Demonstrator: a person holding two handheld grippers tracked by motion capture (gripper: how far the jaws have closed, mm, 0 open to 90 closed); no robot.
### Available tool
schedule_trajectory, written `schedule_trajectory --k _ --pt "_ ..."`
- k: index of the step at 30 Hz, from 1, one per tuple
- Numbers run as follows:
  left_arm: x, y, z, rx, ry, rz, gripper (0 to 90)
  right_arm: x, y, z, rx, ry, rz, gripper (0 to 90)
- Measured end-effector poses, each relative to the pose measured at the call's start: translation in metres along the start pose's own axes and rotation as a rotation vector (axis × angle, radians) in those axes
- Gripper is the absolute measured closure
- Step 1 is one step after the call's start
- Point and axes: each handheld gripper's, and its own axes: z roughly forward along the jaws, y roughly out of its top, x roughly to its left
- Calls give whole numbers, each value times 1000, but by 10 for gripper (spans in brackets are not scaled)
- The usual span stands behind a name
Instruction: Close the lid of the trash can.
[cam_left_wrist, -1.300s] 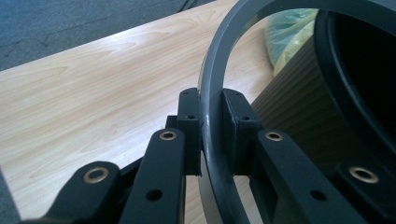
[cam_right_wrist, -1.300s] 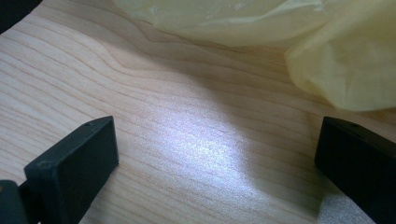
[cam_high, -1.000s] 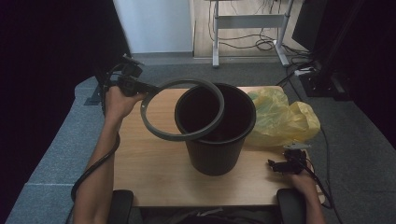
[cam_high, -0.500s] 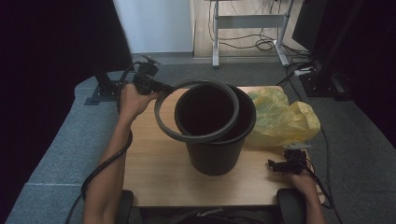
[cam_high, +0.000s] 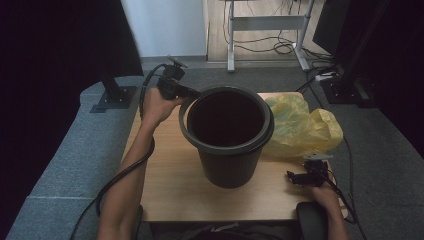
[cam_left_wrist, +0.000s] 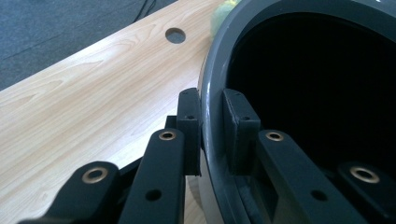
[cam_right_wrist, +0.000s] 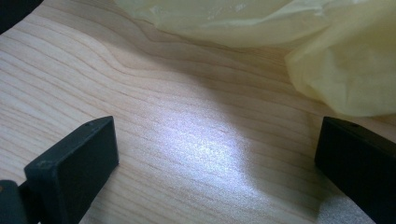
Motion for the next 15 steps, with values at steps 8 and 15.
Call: schedule_trajectory --k 8,15 --pt "-7 6 9 8 11 17 779 0 0 0 0 0 0 0" --pt "-11 5 11 12 38 33 772 0 0 0 0 0 0 0"
